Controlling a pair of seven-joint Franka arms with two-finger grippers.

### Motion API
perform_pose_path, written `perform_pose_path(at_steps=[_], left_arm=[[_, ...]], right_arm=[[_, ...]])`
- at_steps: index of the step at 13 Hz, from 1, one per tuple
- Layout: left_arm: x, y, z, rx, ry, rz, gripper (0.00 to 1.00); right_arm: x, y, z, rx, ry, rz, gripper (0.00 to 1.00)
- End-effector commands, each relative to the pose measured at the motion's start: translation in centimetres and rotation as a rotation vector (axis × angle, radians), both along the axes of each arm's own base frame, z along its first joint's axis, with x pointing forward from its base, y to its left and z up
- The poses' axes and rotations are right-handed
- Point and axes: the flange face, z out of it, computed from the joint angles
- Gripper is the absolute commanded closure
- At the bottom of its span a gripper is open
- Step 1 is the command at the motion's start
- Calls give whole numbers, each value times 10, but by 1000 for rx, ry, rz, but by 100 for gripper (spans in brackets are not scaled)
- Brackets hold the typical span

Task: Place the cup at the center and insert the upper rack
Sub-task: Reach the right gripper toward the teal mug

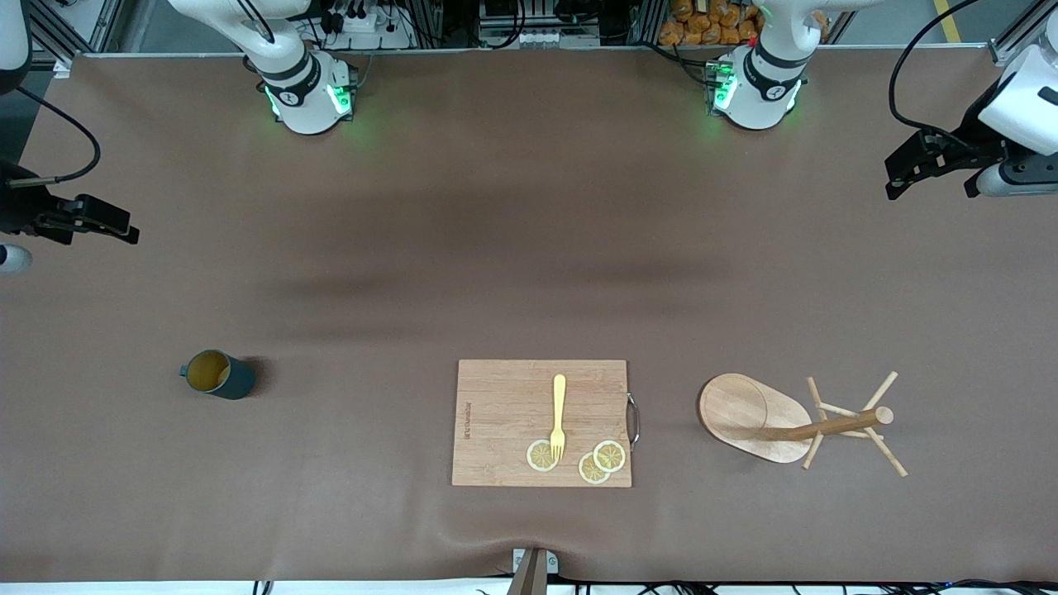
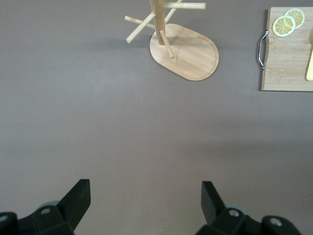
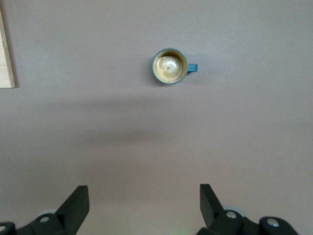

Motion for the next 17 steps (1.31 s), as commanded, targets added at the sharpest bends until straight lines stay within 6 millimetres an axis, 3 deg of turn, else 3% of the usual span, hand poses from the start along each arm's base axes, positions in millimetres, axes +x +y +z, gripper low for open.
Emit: perform_pose_path(at_steps=[1, 7, 9, 12, 15, 17], left_arm=[[0, 3, 0, 4, 2, -2, 0], [-5, -6, -3, 13, 44, -13, 0], [-5, -4, -10, 15, 88, -7, 0], [-4, -3, -10, 15, 87, -7, 0], [-1, -5, -11, 14, 81, -6, 0], [0, -9, -4, 13, 68, -11, 0]], right_arm=[[-7, 2, 3, 13, -3, -17, 0], [-2, 7, 2, 5, -13, -49, 0], [15, 15, -14, -1, -39, -32, 0], [55, 15, -76, -12, -47, -29, 0], [82, 26, -120, -25, -84, -12, 0], [101, 29, -176, -35, -74, 5, 0]])
